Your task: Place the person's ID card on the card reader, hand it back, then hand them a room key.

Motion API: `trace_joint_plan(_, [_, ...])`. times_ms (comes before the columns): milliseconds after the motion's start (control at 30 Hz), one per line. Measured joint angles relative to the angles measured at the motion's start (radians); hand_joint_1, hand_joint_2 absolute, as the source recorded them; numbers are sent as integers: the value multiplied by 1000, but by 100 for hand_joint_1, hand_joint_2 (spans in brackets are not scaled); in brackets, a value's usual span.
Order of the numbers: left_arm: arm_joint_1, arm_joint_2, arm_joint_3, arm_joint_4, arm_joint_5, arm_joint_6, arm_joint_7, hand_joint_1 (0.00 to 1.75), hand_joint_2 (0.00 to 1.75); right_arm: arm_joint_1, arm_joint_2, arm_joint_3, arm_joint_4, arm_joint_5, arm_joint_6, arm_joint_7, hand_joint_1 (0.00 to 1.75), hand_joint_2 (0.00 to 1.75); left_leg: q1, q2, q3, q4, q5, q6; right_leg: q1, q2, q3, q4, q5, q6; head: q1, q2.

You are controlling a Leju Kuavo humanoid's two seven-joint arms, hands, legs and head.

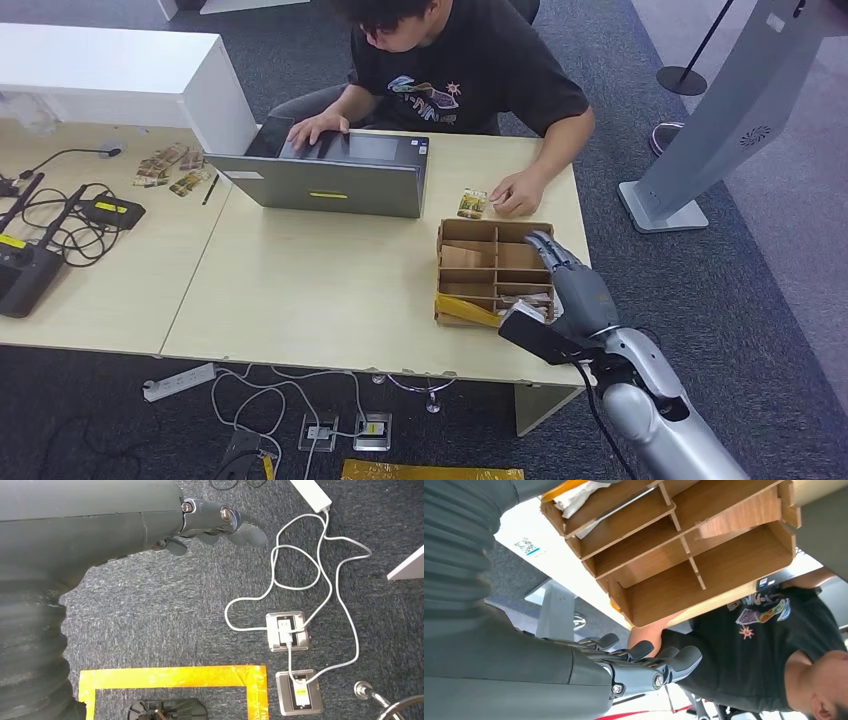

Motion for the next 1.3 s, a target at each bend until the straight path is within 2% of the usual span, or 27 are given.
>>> trace_joint_plan(200, [0, -2, 0, 1, -9, -1, -2, 0, 175, 21, 0, 10, -4, 73, -76, 14, 0, 175, 0, 0, 0, 0, 0, 0, 0, 0, 0, 0, 0, 0, 0, 0])
trace_joint_plan(367, [0, -3, 0, 2, -12, -3, -13, 0, 175, 22, -1, 10, 0, 127, -125, -12, 0, 175, 0, 0, 0, 0, 0, 0, 0, 0, 0, 0, 0, 0, 0, 0])
trace_joint_plan(967, [-1, -3, 0, 2, -12, -14, -16, 0, 175, 18, 9, 39, 57, 146, -165, -51, 0, 175, 0, 0, 0, 0, 0, 0, 0, 0, 0, 0, 0, 0, 0, 0])
trace_joint_plan(1300, [1, -3, 0, 2, -10, -19, -18, 0, 175, -20, 31, 53, 164, 137, -240, -103, 0, 175, 0, 0, 0, 0, 0, 0, 0, 0, 0, 0, 0, 0, 0, 0])
